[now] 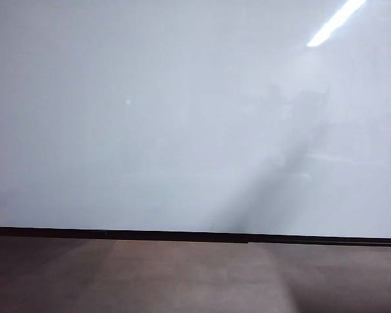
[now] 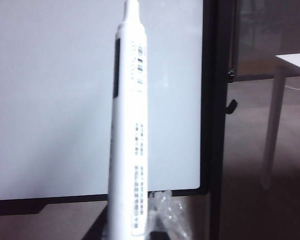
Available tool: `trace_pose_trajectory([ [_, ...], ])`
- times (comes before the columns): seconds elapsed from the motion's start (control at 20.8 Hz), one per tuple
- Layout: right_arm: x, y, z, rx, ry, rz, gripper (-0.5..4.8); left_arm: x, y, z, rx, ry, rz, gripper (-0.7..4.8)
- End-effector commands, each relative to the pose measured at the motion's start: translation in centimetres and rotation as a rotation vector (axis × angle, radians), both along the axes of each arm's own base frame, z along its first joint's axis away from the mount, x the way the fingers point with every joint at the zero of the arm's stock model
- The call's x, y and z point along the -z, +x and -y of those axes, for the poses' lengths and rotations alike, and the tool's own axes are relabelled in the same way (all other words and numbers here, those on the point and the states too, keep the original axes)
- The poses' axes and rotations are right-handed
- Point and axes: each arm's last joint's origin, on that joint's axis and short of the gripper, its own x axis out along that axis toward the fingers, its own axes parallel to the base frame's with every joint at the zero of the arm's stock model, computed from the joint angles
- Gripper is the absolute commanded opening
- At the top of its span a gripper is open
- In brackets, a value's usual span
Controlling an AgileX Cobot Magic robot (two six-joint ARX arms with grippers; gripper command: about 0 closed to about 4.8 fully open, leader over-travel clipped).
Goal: Reach to the right to find the marker pen, pick it up, and write the number 17 on the whiteboard.
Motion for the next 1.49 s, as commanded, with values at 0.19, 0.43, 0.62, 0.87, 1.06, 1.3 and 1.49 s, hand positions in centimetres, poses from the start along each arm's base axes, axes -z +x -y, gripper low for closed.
trace_pose_trajectory([
  [0.19, 0.19, 0.06, -0.07, -0.004, -0.008, 0.011, -0.04, -0.12, 0.00, 0.01, 0.000, 0.000, 0.010, -0.05],
  [0.43, 0.19, 0.07, -0.25, -0.023, -0.008, 0.011, -0.04, -0.12, 0.00, 0.01, 0.000, 0.000, 0.010, -0.05],
  [0.62, 0.18, 0.07, -0.25, -0.023, -0.008, 0.011, -0.04, -0.12, 0.00, 0.01, 0.000, 0.000, 0.010, -0.05],
  [0.87, 0.18, 0.07, -0.24, -0.022, -0.008, 0.011, -0.04, -0.12, 0.00, 0.00, 0.000, 0.000, 0.010, -0.05],
  [1.06, 0.18, 0.07, -0.24, -0.022, -0.008, 0.011, -0.04, -0.12, 0.00, 0.00, 0.000, 0.000, 0.010, -0.05],
  [1.3, 0.18, 0.07, -0.24, -0.022, -0.008, 0.011, -0.04, -0.12, 0.00, 0.00, 0.000, 0.000, 0.010, -0.05],
  [1.49, 0.18, 0.07, -0.24, -0.022, -0.008, 0.011, -0.04, -0.12, 0.00, 0.01, 0.000, 0.000, 0.010, -0.05],
])
